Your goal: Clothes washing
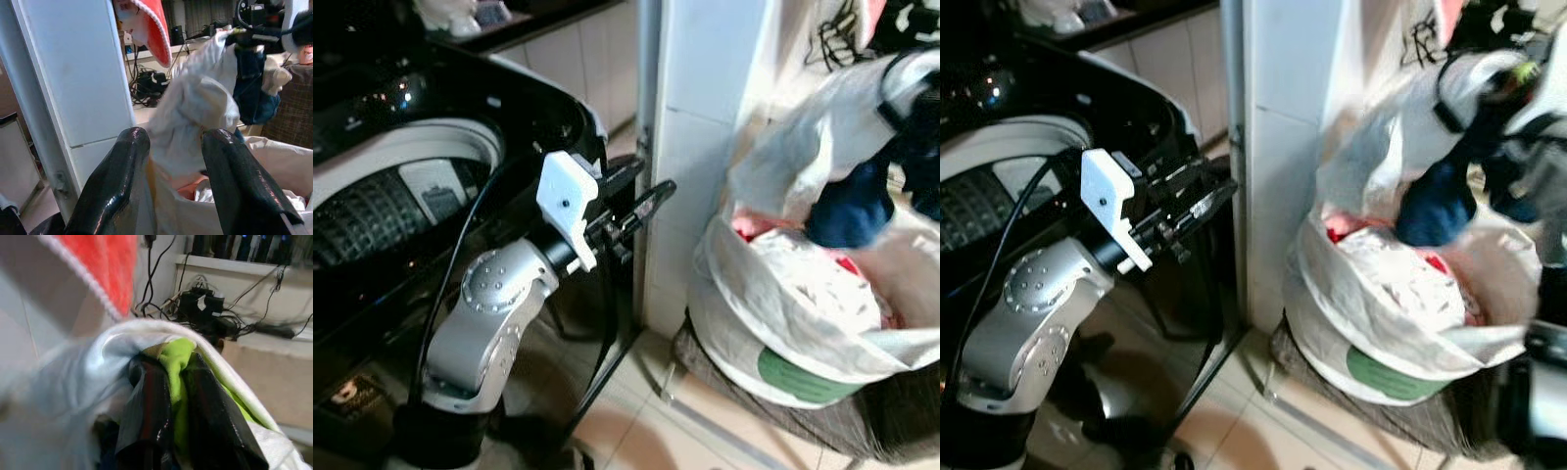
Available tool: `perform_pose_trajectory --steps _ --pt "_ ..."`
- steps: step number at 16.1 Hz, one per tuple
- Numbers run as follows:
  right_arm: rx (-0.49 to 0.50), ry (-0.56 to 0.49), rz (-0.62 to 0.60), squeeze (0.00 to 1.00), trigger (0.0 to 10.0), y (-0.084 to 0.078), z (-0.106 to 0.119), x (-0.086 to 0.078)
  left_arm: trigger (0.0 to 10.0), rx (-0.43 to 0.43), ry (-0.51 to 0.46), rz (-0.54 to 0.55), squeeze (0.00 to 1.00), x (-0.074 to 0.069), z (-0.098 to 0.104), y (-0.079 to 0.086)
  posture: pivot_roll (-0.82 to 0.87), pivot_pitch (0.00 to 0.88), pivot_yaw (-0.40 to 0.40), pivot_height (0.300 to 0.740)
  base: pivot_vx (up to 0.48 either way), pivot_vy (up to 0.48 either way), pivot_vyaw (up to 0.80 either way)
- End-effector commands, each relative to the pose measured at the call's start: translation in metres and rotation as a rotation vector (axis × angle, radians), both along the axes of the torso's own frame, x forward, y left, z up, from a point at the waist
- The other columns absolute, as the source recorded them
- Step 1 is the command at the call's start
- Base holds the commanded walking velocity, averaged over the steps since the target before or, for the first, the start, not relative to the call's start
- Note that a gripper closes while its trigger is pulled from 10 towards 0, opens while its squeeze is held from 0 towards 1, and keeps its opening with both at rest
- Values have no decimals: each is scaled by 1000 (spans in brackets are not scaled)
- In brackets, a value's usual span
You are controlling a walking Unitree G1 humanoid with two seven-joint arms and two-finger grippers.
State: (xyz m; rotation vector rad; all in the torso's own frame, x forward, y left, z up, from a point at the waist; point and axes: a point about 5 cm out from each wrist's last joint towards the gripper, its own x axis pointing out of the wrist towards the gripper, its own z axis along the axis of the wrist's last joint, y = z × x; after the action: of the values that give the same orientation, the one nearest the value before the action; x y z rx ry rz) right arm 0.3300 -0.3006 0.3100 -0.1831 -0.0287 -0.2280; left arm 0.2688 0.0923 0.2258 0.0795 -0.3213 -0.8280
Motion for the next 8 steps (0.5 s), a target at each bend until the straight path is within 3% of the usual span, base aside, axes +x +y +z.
perform_pose_trajectory --steps 1,3,4,6,7,8 --pt "-54 83 38 0 0 5 -12 -2 10000 3 2 -21 0 -3 0 -1 -22 6 39 740 0 0 0" --pt "-109 321 60 0 0 -2 -65 -13 10000 17 13 -44 0 -5 -3 -5 -21 8 39 740 0 0 0" --pt "-223 529 15 0 0 -21 -107 -27 10000 31 27 -74 0 -7 -6 -8 -26 10 44 740 0 0 0" --pt "-315 674 4 0 0 -34 -128 -39 10000 50 37 -97 0 -10 -9 -11 -26 11 45 740 0 0 0" --pt "-333 700 16 0 0 -36 -126 -43 10000 63 44 -118 0 -12 -10 -12 -25 12 46 740 0 0 0" --pt "-329 661 9 0 0 -36 -115 -40 10000 63 43 -121 0 -12 -10 -12 -26 10 47 740 0 0 0"
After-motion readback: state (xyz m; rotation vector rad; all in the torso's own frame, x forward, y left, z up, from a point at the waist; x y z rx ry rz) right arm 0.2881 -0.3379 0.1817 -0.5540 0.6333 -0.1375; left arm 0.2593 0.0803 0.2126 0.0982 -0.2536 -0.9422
